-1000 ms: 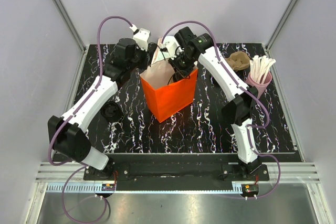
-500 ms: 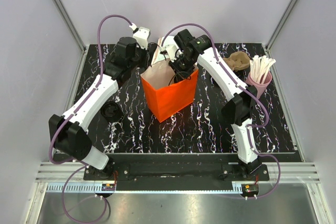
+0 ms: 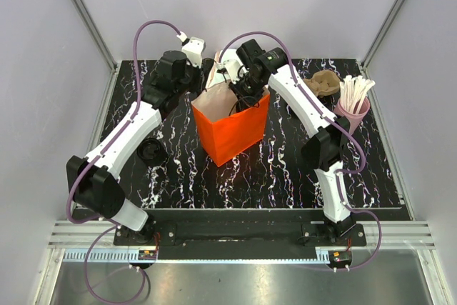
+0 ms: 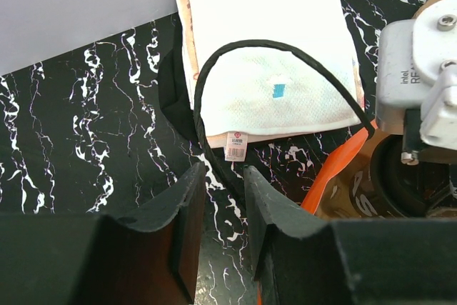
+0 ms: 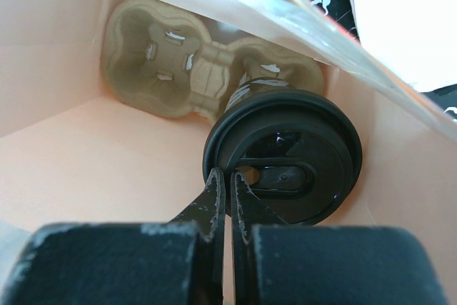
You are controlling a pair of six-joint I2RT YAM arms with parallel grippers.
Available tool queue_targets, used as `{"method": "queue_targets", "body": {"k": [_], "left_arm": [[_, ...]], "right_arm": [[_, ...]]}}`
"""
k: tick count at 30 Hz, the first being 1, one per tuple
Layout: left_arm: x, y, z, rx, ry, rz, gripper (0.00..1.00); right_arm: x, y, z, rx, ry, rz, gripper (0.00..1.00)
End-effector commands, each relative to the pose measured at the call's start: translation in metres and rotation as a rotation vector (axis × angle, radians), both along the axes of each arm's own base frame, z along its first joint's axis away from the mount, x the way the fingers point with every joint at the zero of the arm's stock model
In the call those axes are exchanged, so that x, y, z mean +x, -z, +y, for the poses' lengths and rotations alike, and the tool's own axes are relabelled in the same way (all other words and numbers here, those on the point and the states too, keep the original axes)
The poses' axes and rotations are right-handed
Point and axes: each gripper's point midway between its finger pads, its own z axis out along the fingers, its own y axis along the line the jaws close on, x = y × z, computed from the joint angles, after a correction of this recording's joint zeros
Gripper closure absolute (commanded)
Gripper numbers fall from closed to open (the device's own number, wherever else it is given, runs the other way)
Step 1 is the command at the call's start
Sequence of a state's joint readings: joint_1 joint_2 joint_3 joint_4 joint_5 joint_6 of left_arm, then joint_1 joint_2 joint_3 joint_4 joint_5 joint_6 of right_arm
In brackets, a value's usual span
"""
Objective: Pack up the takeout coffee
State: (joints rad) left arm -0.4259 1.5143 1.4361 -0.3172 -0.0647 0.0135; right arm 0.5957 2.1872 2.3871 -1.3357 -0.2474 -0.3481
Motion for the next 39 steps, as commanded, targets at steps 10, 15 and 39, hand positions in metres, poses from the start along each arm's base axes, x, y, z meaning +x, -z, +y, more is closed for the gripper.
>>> {"method": "queue_targets", "body": {"k": [10, 15, 39], "left_arm": [[0.003, -0.018, -0.003, -0.054, -0.023, -0.032, 0.69], [0.002, -0.017, -0.004, -0.056, -0.021, -0.031, 0.69], [0.001, -0.017, -0.006, -0.064, -0.015, -0.028, 0.69]], "right_arm": [[0.003, -0.009, 0.005, 0.019, -0.033, -0.058, 1.00], [0.003, -0.012, 0.005, 0.023, -0.033, -0.064, 1.00], [0.012, -0.008, 0.007, 0.027, -0.037, -0.110, 1.00]]}}
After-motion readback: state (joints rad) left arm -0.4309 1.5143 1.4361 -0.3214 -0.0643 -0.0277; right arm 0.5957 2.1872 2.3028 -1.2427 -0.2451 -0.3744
